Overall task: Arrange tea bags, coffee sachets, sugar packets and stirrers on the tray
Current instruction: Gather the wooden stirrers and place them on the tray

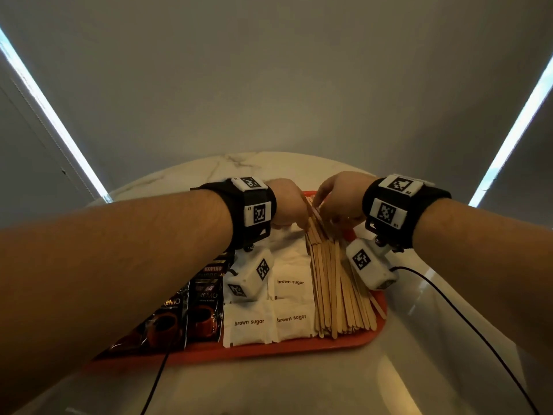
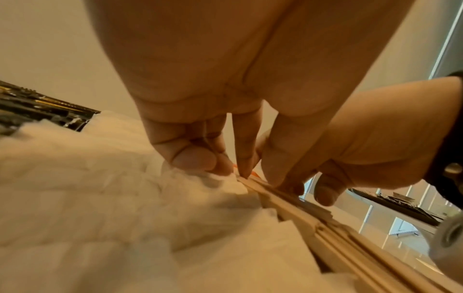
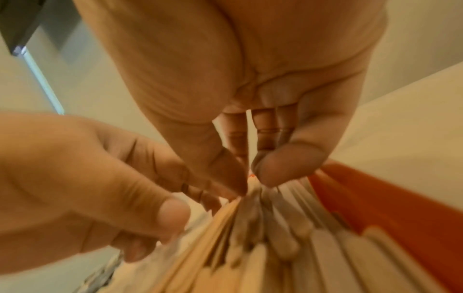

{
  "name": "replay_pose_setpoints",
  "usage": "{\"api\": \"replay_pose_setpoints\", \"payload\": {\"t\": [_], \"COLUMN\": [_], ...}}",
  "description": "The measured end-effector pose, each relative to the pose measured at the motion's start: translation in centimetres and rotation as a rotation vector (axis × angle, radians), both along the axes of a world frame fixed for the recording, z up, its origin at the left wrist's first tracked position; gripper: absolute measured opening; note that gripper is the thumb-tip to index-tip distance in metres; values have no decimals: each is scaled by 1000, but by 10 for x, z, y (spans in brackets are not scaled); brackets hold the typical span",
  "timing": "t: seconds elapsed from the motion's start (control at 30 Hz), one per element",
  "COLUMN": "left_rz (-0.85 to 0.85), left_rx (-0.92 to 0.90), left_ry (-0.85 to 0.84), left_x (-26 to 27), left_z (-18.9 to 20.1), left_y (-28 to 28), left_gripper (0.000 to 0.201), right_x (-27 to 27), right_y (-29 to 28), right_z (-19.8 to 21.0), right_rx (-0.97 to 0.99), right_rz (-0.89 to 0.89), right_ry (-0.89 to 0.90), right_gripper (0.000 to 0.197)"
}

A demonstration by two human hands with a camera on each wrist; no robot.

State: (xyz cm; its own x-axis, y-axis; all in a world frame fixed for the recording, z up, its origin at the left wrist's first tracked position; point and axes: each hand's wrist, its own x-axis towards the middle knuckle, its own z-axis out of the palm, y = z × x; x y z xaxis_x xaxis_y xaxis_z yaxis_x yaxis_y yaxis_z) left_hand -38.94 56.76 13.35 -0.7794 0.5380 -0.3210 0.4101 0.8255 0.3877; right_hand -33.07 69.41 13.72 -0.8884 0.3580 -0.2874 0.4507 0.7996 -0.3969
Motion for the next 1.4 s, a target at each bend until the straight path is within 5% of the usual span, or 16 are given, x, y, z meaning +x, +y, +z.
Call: {"api": "replay_pose_setpoints", "payload": {"t": [0.43, 0.97, 1.2, 1.4], "left_rz": [-38, -83, -94, -249], "left_rx": [4, -13, 117, 8], "left_ry": [46, 96, 131, 81], "left_x": [5, 1, 17, 67], "left_z": [-1, -8, 9, 13], "left_y": [7, 5, -17, -40], "left_gripper": [60, 60, 35, 36], "right_x": [-1, 8, 39, 90], "right_y": [23, 3, 10, 7], "right_z": [-2, 2, 9, 5], "right_rx": [-196, -160, -168, -137], "right_rz": [-122, -23, -141, -109], "right_ry": [130, -29, 95, -95], "right_gripper": [27, 32, 16, 14]}}
